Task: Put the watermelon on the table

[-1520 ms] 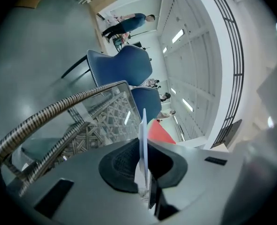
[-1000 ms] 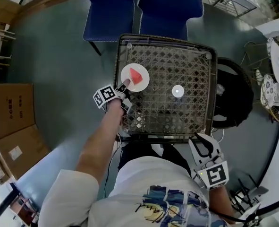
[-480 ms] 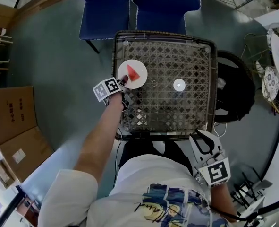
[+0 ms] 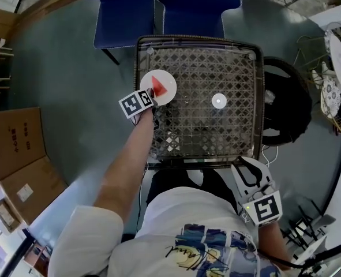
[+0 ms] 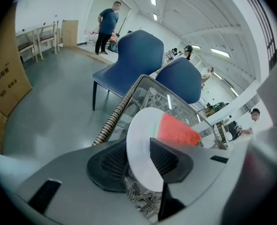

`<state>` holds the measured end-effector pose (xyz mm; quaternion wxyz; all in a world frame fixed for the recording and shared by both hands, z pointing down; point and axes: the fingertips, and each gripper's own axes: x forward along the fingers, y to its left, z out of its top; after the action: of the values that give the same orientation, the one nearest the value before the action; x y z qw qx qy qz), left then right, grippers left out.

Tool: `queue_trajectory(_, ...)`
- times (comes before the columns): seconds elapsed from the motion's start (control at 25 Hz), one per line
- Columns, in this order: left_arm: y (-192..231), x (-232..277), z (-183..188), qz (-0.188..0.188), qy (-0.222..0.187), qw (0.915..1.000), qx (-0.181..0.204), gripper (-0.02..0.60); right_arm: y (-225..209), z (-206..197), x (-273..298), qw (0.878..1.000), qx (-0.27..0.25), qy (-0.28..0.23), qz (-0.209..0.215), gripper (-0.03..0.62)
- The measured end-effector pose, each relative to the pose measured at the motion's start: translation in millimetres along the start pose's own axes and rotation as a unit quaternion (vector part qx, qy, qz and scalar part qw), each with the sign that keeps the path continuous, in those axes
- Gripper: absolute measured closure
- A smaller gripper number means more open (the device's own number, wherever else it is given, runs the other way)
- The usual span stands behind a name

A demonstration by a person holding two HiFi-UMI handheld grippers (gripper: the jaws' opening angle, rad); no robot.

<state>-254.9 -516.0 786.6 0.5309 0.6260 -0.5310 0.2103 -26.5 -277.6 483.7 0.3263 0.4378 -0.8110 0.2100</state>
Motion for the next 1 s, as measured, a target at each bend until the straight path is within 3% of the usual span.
queue_trajectory(0.4,6,2,2,0.066,0.004,0.9962,0.057,0.425,-3,-9,-10,1.000,0.007,-0.007,-0.007,0.510)
queue_trajectory(0.6,4,-1,8,0.103,-0.008,0.9862,0.130,0.425,-4,-15,-15,1.000,0.007,-0.008,-0.009,0.510)
queue_trajectory(0.84,8,-24,16,0.102,-0.038,0.9863,0.124,0.425,-8,-19,-18,1.000,-0.005,-0.018,0.000,0.510)
queue_trajectory(1.0,4,-60,12,0.080,-0.069,0.9897,0.096,0.426,-12,-20,-26,0.999,-0.027,-0.034,0.014,0.510)
